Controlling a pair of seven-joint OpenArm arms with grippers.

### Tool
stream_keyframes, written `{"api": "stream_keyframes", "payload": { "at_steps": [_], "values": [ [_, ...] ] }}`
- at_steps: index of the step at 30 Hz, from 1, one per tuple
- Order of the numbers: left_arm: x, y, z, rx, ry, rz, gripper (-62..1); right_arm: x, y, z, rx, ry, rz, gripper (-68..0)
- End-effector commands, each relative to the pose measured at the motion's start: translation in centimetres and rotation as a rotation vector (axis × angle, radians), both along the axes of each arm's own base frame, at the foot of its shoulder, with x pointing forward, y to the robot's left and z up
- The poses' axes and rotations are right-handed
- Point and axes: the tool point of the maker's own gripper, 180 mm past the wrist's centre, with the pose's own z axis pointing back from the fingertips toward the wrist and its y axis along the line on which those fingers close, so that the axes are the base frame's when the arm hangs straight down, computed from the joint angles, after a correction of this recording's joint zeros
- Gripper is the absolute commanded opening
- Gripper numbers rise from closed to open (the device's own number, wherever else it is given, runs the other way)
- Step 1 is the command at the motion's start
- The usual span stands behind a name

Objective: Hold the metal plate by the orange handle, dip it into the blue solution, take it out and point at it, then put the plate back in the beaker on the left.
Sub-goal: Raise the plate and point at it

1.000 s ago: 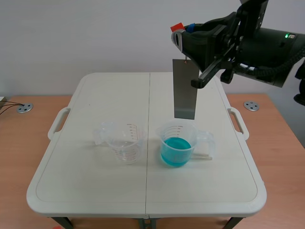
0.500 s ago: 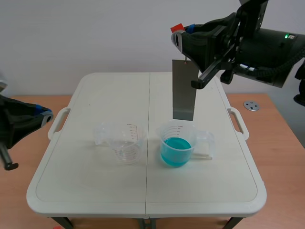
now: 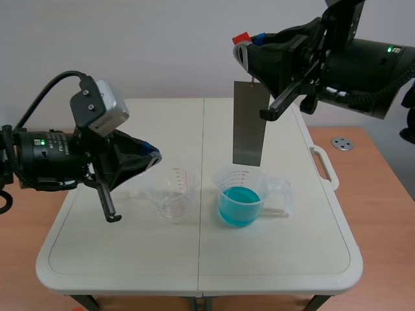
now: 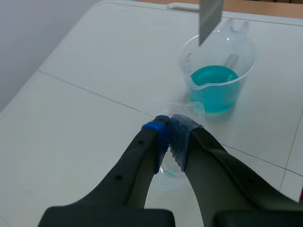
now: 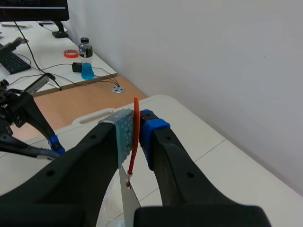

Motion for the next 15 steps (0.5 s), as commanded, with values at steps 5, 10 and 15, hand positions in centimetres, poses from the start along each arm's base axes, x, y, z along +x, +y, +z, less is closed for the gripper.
{"api": "stream_keyframes", "payload": {
  "at_steps": [5,10,15],
  "values": [
    [0.4,-2.6,0.3,-0.055,0.007,-0.044,-59.0,-0.3,0.2,1.6,0.024,-0.043,0.020,-66.4],
    [0.8,-4.3,-0.1,-0.068,0.018,-0.062,-59.0,-0.3,0.2,1.6,0.024,-0.043,0.020,-66.4],
    [1.7,-5.3,-0.6,-0.053,0.008,-0.043,-59.0,-0.3,0.2,1.6,0.024,-0.043,0.020,-66.4]
  ]
}}
